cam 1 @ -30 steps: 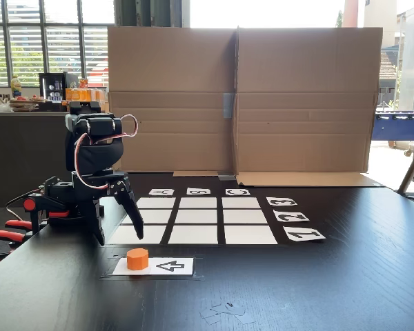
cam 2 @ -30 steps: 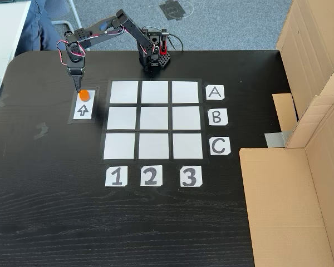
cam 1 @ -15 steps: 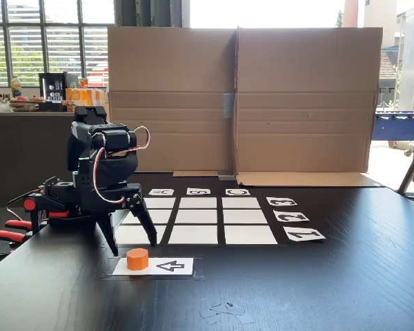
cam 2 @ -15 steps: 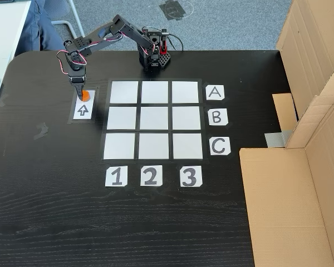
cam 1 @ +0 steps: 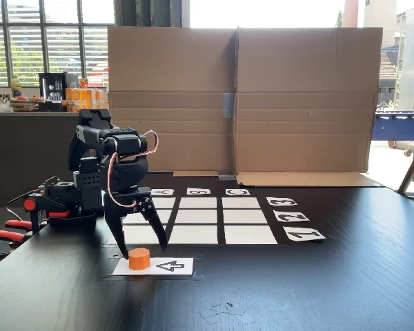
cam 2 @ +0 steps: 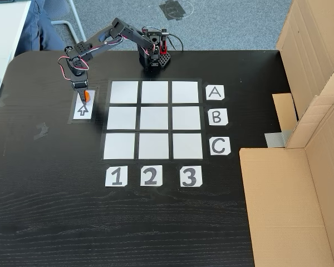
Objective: Pick up the round, orange token and place it in the grid on square A1.
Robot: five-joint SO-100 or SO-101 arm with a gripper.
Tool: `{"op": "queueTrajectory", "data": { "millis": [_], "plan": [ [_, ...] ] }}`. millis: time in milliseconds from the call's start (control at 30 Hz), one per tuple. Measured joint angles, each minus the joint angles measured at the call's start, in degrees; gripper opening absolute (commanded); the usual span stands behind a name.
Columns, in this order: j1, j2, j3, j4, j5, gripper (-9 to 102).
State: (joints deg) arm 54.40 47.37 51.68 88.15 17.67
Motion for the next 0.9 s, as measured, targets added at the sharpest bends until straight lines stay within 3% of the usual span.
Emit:
{"op": "queueTrajectory", "data": {
  "millis": [400,900],
  "plan": [
    [-0.09,-1.41,0.00,0.00,0.00,26],
    [-0.09,-1.67,0.00,0.00,0.00,5]
  ]
}}
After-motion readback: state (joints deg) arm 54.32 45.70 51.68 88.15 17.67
